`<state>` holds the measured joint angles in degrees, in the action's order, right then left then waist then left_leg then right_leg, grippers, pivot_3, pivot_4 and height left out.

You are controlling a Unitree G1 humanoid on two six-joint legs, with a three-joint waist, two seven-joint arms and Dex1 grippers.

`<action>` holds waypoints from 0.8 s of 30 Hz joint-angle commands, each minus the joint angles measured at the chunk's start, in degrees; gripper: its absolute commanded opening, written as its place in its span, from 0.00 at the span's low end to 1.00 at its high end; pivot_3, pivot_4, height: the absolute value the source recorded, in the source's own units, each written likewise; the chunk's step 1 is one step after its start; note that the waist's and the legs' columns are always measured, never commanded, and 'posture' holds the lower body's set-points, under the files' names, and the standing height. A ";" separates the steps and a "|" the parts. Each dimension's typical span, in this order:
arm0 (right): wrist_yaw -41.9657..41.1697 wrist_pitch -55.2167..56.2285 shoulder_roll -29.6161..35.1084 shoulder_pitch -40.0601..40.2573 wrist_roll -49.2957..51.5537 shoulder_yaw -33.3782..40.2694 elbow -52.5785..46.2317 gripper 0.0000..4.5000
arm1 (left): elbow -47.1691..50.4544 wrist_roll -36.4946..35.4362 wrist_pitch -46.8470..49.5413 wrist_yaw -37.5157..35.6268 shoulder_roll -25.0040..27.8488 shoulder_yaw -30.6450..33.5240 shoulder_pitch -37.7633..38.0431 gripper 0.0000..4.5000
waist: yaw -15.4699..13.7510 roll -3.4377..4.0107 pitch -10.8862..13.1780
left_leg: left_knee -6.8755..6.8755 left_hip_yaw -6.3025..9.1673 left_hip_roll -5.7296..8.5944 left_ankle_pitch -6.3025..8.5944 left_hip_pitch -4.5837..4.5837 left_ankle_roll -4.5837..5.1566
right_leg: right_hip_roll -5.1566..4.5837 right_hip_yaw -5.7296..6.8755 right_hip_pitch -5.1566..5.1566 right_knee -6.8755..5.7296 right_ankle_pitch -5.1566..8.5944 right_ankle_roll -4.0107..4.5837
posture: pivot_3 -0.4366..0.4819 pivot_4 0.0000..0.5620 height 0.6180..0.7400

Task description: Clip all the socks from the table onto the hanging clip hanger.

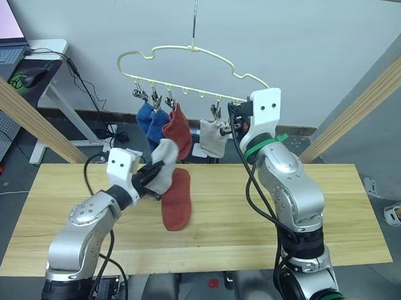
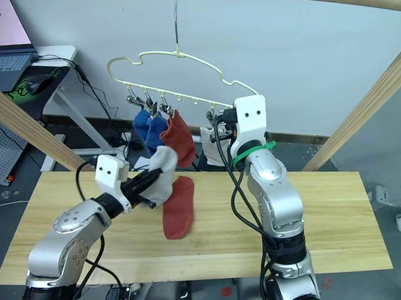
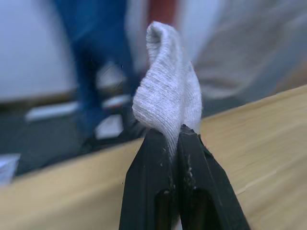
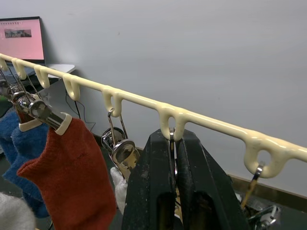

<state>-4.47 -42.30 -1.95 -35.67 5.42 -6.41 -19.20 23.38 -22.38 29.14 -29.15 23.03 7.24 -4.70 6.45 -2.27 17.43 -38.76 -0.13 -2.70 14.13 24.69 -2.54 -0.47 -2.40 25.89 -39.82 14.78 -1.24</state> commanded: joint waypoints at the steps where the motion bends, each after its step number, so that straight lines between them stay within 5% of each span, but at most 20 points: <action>1: 0.38 0.06 -0.49 -2.25 0.77 0.74 -4.57 0.00 | 2.80 3.60 -7.83 -3.50 1.16 -5.35 -1.81 0.00 | 0.09 0.01 0.00 | 0.00 0.00 0.00 0.00 0.01 0.00 | 0.02 0.00 0.00 0.03 0.00 0.00 | 0.28 0.54 0.97; 12: 1.15 -2.36 -1.65 -4.11 1.51 1.49 -6.42 0.00 | -13.18 22.03 -33.07 0.37 -3.12 -17.63 -8.58 0.00 | 0.48 0.02 0.01 | 0.15 -0.05 -0.01 0.01 0.06 0.02 | 0.16 -0.04 0.06 0.25 0.00 0.01 | 0.25 0.53 0.97; 24: 1.04 -4.62 -2.93 -4.18 1.78 1.31 -7.85 0.00 | -27.61 31.02 -41.22 7.21 -7.39 -19.25 -17.16 0.00 | 1.76 0.02 0.01 | 0.17 -0.06 -0.01 0.02 0.12 0.04 | 0.07 -0.01 0.06 0.32 -0.02 -0.02 | 0.23 0.52 0.97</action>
<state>-3.38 -47.77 -4.05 -37.81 5.87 -4.34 -22.43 -3.88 7.79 -9.93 -22.77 15.99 -11.45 -21.18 8.22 -2.25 17.44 -38.58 -0.19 -2.72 14.16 24.80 -2.50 -0.40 -2.40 25.95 -39.50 14.76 -1.25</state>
